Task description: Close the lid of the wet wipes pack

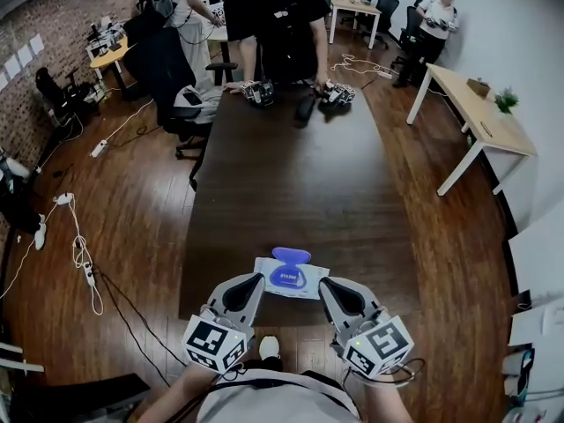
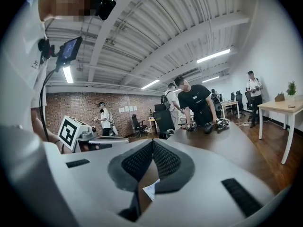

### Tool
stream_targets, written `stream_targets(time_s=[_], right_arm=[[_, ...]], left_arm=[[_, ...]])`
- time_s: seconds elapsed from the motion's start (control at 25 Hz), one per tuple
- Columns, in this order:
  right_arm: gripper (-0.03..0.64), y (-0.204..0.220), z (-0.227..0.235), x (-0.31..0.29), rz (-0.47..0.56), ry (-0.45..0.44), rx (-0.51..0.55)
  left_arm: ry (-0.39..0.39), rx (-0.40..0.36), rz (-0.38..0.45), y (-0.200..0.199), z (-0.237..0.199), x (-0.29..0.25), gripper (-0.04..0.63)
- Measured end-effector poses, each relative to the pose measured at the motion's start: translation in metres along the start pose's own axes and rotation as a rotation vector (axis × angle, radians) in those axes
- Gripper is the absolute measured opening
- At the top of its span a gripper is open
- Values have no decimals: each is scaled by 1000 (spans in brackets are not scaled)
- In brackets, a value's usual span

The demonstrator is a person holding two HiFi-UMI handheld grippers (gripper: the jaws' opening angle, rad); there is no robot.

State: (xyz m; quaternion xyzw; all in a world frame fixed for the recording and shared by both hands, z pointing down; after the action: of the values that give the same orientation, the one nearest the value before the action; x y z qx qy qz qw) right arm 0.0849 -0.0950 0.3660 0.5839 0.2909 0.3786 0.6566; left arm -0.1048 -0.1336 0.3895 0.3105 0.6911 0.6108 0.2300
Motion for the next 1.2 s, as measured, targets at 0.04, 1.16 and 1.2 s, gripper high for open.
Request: stream_targets(time_s=[0.04,1.16,1.2], right_arm=[[5,0,3,-7,0,4,0],[6,46,47,-80,-102,-27,-10],[6,48,51,-81,-109,-38,-5]], left_arm=[[7,1,-5,0,-7,-5,2],[86,90,-97,48,-59,-49,2],[79,94,-105,50,-58,-50,2]])
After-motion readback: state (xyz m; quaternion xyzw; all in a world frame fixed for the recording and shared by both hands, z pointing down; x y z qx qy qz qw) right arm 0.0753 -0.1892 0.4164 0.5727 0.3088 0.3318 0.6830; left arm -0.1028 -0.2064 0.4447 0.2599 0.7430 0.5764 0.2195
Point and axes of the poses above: the fingertips, and each gripper's own axes: x backward along the fingers, z to its right, y out of its underside, the point moved 7 cm from there along x, backward along the fingers, and after that the axes turned 12 degrees about z, right-handed, at the moved point
